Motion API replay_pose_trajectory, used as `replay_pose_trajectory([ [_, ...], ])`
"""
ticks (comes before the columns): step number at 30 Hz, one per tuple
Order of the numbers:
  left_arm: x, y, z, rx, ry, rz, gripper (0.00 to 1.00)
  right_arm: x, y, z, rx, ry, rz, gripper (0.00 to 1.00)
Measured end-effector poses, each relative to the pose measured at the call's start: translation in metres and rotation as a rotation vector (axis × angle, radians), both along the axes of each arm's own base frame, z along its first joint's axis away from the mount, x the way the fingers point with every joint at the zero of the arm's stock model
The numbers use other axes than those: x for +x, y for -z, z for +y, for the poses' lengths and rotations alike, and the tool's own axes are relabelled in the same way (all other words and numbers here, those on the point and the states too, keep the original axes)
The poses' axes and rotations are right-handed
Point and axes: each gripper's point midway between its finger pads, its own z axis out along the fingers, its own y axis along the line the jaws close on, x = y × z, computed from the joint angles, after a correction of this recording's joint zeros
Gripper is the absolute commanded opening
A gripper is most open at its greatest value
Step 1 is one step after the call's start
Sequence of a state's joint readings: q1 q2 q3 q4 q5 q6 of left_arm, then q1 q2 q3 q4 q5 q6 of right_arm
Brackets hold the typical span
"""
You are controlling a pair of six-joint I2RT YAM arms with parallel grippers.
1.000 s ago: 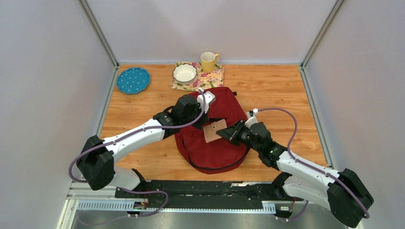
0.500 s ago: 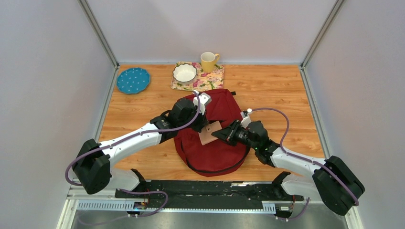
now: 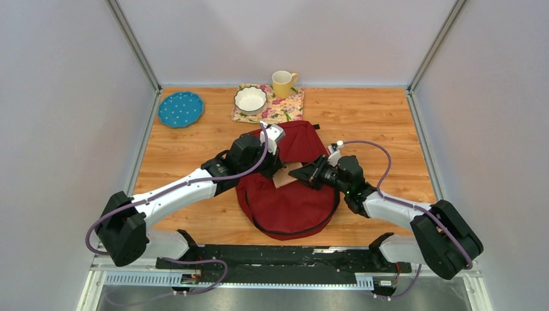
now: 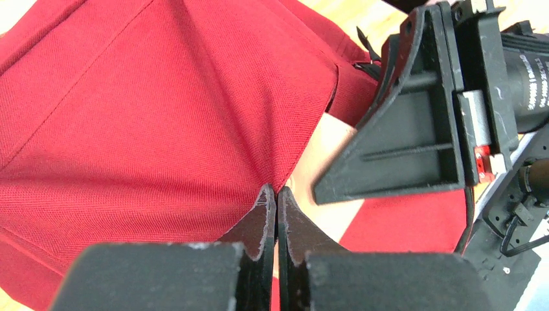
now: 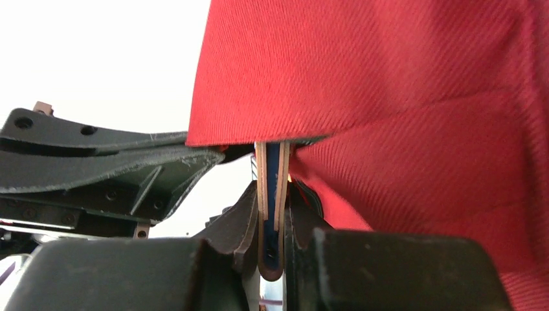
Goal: Pack the student bag
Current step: Place the personal item in the student bag.
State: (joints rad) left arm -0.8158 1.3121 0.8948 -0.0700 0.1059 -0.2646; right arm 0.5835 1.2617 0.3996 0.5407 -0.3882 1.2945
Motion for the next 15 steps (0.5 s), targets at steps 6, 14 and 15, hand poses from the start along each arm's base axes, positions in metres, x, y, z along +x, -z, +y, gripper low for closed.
replay_pose_trajectory([
  [6,-0.003,-0.006,-0.002,-0.02,0.015,-0.002,0.0,0.019,-0.012,-0.004,0.046,0.063,-0.051,0.0],
  [14,-0.003,-0.008,-0.004,-0.041,0.008,0.007,0.0,0.044,-0.011,0.005,0.129,0.143,-0.084,0.0],
  [15,-0.003,-0.008,-0.004,-0.041,0.008,0.008,0.0,0.045,-0.008,0.008,0.132,0.148,-0.08,0.01],
])
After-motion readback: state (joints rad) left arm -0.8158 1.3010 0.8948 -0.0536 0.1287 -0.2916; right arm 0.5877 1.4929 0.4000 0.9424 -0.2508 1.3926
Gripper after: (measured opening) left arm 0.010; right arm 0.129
